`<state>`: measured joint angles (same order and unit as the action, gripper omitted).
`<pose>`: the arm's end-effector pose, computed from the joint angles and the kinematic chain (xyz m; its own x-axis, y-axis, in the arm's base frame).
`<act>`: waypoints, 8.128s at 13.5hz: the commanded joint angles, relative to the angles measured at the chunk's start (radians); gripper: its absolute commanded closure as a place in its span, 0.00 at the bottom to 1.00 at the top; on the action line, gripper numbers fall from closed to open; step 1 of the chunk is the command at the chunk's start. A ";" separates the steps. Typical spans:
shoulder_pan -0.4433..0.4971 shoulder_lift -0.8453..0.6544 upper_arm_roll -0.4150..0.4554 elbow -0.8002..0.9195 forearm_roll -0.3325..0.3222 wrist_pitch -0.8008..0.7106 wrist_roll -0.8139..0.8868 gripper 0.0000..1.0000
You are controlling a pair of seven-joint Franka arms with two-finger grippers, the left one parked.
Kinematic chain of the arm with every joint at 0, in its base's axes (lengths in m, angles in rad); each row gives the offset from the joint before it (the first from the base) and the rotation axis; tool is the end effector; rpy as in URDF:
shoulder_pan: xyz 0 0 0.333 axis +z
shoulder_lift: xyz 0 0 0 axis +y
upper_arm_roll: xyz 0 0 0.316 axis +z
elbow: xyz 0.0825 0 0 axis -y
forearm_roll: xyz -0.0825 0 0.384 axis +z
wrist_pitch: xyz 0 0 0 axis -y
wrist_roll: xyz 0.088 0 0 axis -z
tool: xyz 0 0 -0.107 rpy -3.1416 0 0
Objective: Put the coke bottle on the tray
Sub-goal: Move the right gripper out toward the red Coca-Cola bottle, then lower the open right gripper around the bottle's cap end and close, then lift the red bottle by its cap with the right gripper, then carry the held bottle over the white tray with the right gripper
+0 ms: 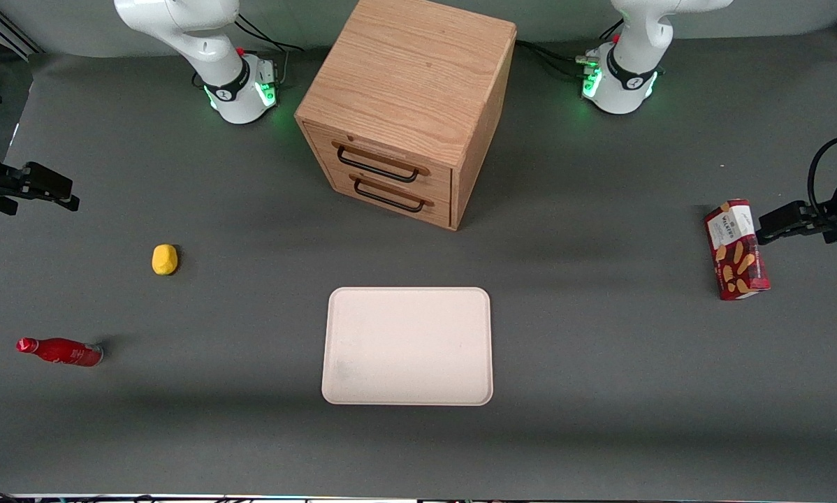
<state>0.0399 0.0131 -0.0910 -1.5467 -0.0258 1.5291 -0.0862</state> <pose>0.5535 -0.0308 0.6250 0.9989 0.0340 -0.0328 0.0348 -0.9991 0.0243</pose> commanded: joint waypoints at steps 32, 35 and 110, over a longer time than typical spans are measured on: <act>-0.548 0.668 0.220 0.554 -0.028 0.113 -0.463 0.00; -0.543 0.680 0.220 0.485 -0.040 0.238 -0.463 0.00; 0.181 0.373 0.234 0.592 -0.034 -0.179 0.451 0.92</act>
<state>0.1628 0.3245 0.1409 -1.0532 -0.0734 1.3559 0.2502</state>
